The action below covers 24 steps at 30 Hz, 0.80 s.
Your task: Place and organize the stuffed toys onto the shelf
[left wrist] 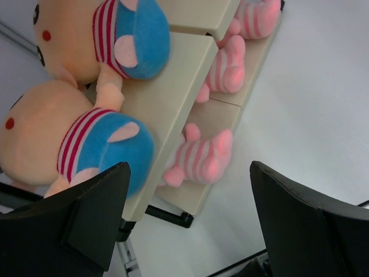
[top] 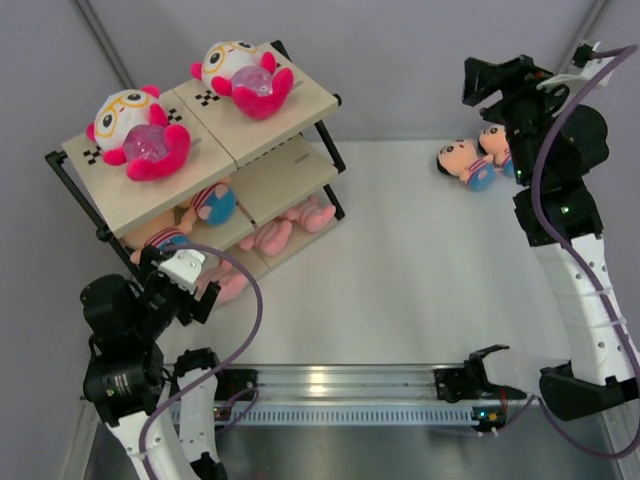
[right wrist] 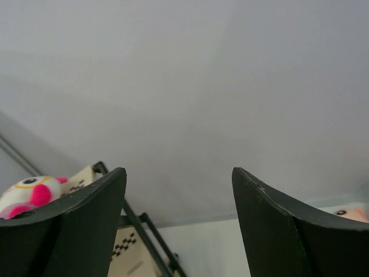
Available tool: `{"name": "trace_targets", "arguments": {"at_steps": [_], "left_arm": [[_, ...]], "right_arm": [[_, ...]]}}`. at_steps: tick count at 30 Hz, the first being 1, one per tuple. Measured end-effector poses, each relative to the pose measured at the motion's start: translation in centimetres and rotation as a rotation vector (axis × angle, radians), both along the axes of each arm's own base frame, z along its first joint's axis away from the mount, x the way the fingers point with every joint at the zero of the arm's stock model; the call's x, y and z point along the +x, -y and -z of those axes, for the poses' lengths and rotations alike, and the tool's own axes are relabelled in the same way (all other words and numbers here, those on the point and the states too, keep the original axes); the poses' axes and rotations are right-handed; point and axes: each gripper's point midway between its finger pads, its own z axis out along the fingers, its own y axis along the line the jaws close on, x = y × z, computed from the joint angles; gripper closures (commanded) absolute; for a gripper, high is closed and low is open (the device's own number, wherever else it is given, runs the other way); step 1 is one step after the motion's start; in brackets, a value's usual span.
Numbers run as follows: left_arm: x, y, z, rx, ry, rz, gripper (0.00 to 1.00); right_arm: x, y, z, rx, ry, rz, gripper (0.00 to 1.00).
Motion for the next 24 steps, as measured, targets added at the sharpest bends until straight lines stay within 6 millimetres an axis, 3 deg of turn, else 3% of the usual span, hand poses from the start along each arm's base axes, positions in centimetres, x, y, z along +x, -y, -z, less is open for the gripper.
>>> {"name": "trace_targets", "arguments": {"at_steps": [3, 6, 9, 11, 13, 15, 20, 24], "left_arm": [[0.7, 0.8, -0.8, -0.032, -0.004, 0.05, 0.14], [1.8, 1.2, -2.2, -0.057, 0.0, 0.092, 0.13], [2.8, 1.0, -2.3, -0.077, -0.015, 0.106, 0.12], [3.2, 0.8, -2.2, -0.085, -0.022, 0.109, 0.11], [3.4, 0.8, -2.2, -0.09, -0.023, 0.116, 0.11], [3.5, 1.1, -2.2, -0.097, -0.022, 0.132, 0.11], [3.8, 1.0, -2.1, -0.112, -0.037, 0.139, 0.09], [4.2, 0.8, -1.9, -0.124, -0.054, 0.136, 0.08]], "right_arm": [[1.4, 3.5, 2.3, -0.043, -0.048, 0.065, 0.29], [5.5, 7.6, 8.5, -0.07, -0.197, 0.149, 0.3], [9.3, 9.8, 18.4, -0.085, -0.427, 0.187, 0.3], [10.0, 9.7, 25.2, -0.099, -0.596, 0.174, 0.3], [9.6, 9.6, 29.3, -0.108, -0.706, 0.159, 0.3], [9.2, 9.4, 30.4, -0.108, -0.741, 0.151, 0.3], [9.0, 9.5, 28.7, -0.122, -0.691, 0.154, 0.28], [9.6, 10.8, 27.5, -0.147, -0.663, 0.173, 0.27]]}}
